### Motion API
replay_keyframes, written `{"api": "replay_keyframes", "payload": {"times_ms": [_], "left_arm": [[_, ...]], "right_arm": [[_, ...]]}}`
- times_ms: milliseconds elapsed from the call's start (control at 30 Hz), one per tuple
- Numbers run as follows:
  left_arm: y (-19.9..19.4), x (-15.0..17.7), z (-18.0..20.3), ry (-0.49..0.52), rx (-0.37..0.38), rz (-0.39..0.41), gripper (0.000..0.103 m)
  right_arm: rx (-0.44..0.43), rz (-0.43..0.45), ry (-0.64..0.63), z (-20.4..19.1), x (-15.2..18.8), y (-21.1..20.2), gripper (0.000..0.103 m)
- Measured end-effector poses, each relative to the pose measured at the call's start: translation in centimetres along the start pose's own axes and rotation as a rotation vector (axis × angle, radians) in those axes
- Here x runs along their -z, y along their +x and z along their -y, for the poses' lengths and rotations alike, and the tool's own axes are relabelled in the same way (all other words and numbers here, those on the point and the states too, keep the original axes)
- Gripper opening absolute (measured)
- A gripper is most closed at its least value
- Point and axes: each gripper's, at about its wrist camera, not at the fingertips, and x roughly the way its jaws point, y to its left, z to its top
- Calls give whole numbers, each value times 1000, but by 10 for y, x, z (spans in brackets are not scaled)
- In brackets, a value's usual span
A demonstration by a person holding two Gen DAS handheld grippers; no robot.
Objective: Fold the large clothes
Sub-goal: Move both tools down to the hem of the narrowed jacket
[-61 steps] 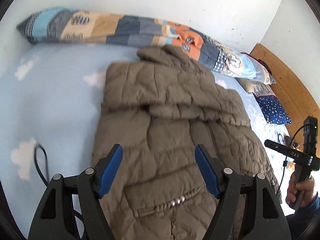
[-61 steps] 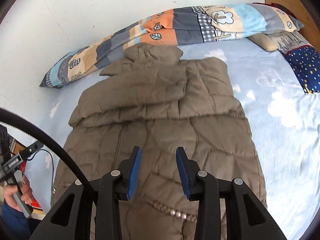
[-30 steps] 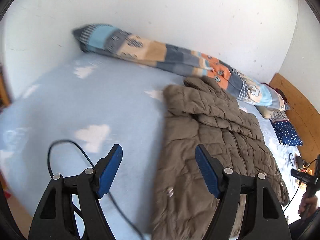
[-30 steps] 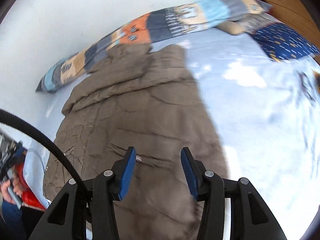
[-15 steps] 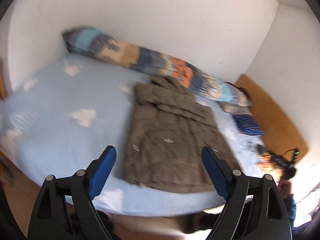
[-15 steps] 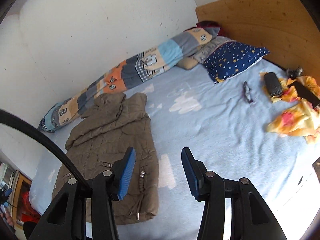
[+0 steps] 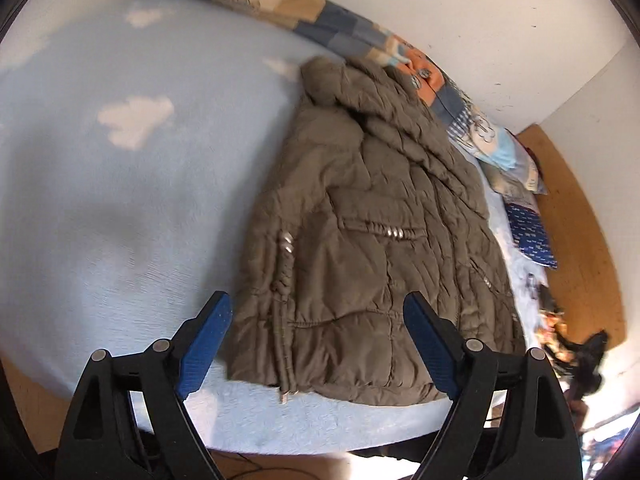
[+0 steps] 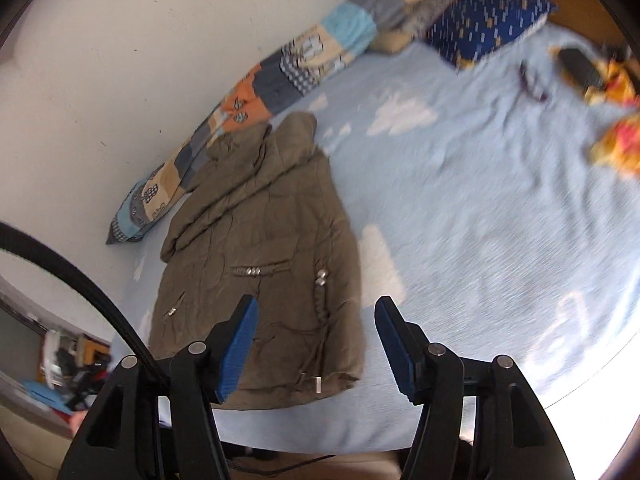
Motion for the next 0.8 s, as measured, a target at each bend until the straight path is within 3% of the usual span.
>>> {"api": "replay_keyframes", "payload": {"times_ms": [233,333,467,800], "left_arm": [[28,2,-18,-47,-6,-69,86],[32,1,-28,-96,-23,-76,86],[34,1,-36,-136,-7,-90,86],[52,7,-30,-98,7,-149,86]], "right_arm": [[15,-121,73,21,22,63,65],[-22,-133,79,17,21,71,67],[4,-153,39,10,23,82,71],[6,-183,26,4,25,99,76]]}}
